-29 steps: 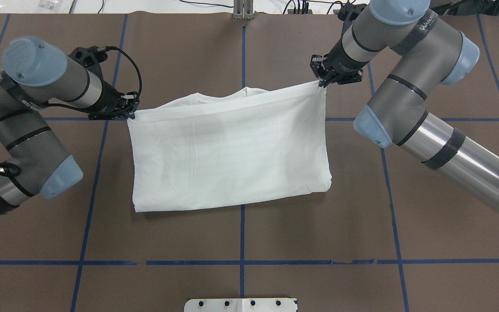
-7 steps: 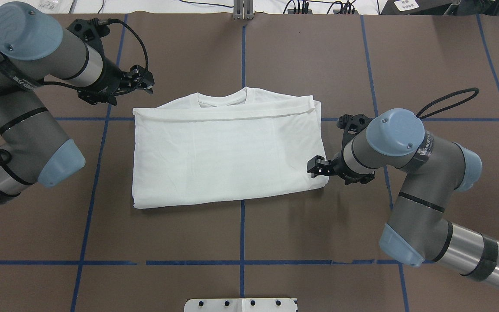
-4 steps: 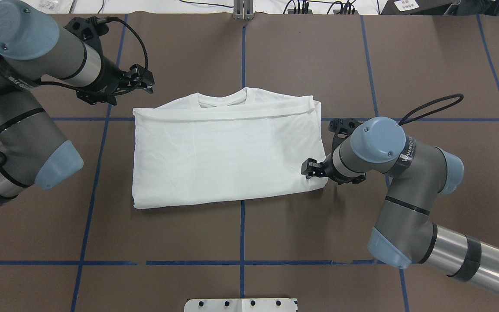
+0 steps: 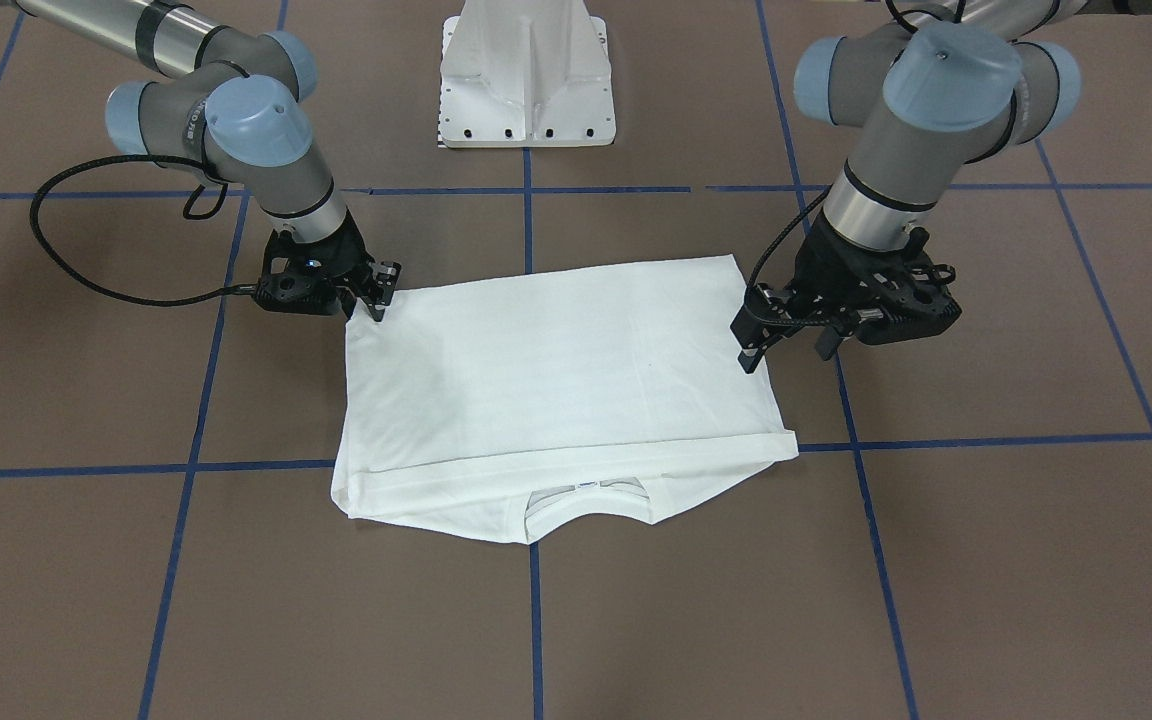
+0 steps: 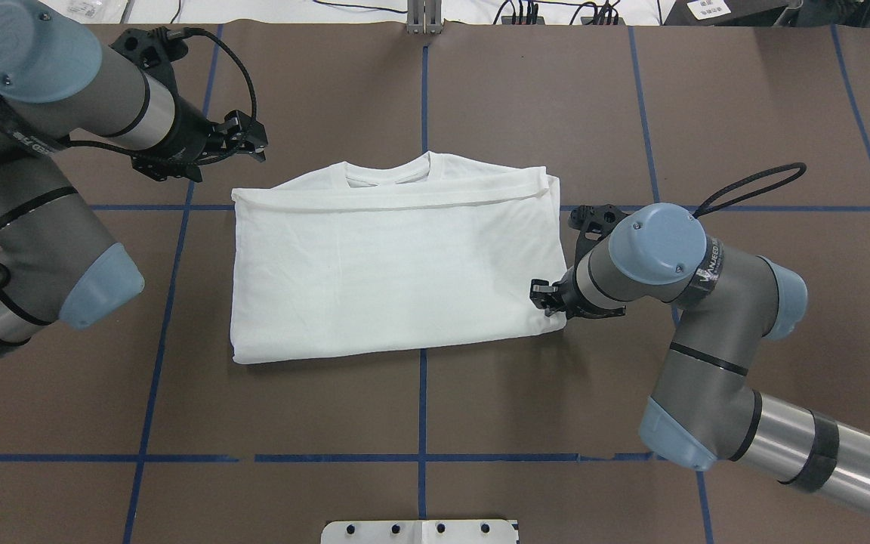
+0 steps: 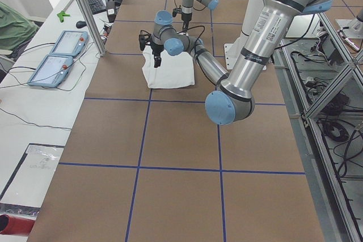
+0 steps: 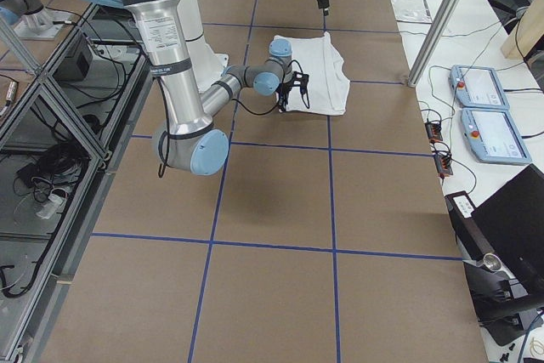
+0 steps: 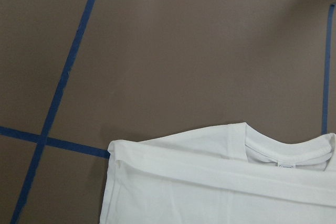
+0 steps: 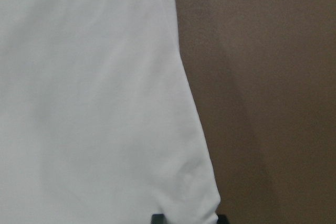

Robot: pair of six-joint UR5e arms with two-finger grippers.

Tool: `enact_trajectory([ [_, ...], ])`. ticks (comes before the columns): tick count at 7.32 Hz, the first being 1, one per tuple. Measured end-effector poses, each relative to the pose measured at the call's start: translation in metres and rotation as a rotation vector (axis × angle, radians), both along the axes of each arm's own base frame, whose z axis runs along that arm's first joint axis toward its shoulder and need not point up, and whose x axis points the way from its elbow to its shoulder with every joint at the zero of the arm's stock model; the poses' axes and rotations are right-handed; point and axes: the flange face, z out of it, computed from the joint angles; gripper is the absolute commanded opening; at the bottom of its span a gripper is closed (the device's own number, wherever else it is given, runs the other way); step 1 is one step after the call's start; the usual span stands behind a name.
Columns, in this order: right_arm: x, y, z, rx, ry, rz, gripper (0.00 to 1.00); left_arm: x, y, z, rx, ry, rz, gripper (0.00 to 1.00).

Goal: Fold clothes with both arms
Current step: 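Grasp the shirt edge with the right gripper and drag it toward the robot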

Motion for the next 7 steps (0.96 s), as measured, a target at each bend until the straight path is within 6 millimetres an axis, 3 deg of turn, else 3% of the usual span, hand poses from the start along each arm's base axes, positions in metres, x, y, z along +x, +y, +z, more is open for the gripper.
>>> enact_trajectory([
  [3,0.019,0.003,-0.002,0.002,-0.008,0.011,0.0,-0.001,-0.001,-0.003,0.007,0.0,-0.008,0.99],
  [7,0.107,0.054,0.042,0.011,0.05,0.047,0.0,-0.006,0.003,-0.011,0.016,0.007,-0.01,0.99],
])
